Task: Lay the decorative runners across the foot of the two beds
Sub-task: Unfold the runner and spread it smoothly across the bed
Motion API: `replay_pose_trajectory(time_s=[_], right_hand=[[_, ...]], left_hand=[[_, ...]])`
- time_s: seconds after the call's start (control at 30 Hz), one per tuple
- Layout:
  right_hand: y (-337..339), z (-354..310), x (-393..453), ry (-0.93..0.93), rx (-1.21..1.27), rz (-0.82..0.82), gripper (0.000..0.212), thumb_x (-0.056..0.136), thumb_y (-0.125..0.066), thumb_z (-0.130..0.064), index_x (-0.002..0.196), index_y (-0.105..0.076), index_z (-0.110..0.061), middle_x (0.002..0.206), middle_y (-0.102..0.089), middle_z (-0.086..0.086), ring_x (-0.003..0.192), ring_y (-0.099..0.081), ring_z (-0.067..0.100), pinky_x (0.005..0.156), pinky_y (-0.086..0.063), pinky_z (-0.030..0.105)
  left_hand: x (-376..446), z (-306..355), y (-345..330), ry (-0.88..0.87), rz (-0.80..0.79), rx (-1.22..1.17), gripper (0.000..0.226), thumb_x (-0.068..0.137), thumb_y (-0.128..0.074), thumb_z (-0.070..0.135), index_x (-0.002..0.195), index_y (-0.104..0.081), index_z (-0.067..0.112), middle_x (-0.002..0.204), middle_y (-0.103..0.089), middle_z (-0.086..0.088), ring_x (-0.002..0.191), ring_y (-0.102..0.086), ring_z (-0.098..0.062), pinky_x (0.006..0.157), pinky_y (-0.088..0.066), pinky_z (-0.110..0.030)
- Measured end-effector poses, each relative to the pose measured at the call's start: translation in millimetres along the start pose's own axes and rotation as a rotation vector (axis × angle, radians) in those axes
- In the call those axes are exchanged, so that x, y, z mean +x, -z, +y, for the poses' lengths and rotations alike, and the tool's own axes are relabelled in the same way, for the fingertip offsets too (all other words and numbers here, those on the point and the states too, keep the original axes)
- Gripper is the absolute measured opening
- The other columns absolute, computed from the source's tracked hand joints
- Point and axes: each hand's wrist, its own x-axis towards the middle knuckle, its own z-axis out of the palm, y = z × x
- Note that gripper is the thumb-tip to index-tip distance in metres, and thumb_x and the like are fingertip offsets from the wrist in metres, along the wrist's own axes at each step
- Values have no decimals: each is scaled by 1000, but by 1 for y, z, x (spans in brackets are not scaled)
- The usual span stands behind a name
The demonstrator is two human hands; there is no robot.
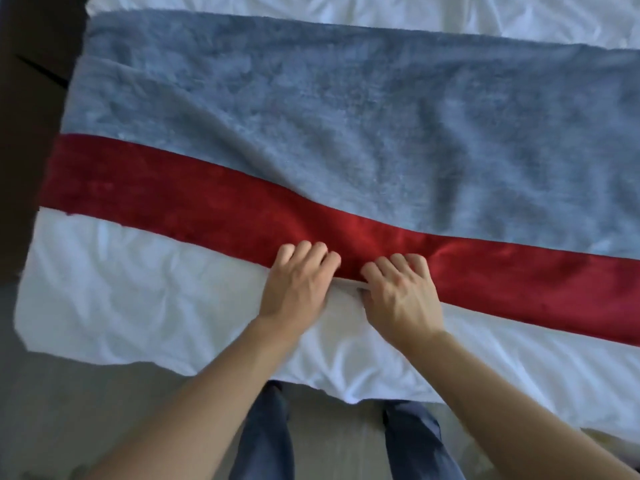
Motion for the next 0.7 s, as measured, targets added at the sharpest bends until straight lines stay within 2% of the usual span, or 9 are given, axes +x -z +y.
replay_pose_trajectory(time_s=[0.07, 0.2, 0.33, 0.43, 0.6, 0.7], right_hand=[[-7, -40, 30, 1, 16, 20, 4, 79, -63, -17, 80, -59, -18, 72, -55, 1, 72, -53, 28, 74, -40, 42], [-20, -103, 64, 32, -11, 7, 10, 79, -65, -12, 76, -57, -18, 70, -54, 2, 71, -52, 29, 70, -37, 42], [-19, -118, 51, 31, -90, -40, 19, 74, -69, -5, 69, -56, -17, 66, -51, 1, 66, -51, 28, 70, -39, 41], [-13, -138, 66, 6, -96, -59, 17, 74, -68, -6, 70, -56, -17, 66, -53, 1, 67, -52, 28, 71, -41, 41], [-26, -188, 121, 55, -23, -34, 13, 77, -67, -10, 72, -57, -17, 66, -54, 1, 69, -53, 27, 73, -42, 41], [-38, -197, 131, 77, -8, -52, 16, 73, -67, -6, 68, -56, -16, 62, -53, 2, 68, -52, 28, 75, -42, 40]], left_hand=[[6, -43, 4, 22, 45, 21, 14, 83, -55, 10, 87, -60, 22, 82, -54, 0, 79, -53, -27, 71, -35, -41], [-11, -113, 6, 40, 95, 20, 15, 84, -51, 9, 86, -60, 22, 80, -55, 1, 78, -53, -27, 71, -36, -41], [-40, -124, 5, -29, 51, -5, 14, 85, -58, 8, 83, -59, 22, 76, -52, 2, 75, -52, -25, 70, -37, -39], [-44, -139, 14, -47, 16, 1, 17, 82, -56, 5, 83, -57, 22, 76, -51, 1, 75, -51, -24, 70, -37, -37], [-38, -211, 23, 98, 44, 19, 22, 83, -43, 6, 87, -59, 21, 81, -55, 2, 79, -53, -25, 74, -37, -40], [-51, -224, 21, 135, 59, 26, 23, 85, -43, 4, 88, -60, 21, 80, -55, 3, 77, -51, -23, 73, -36, -38]])
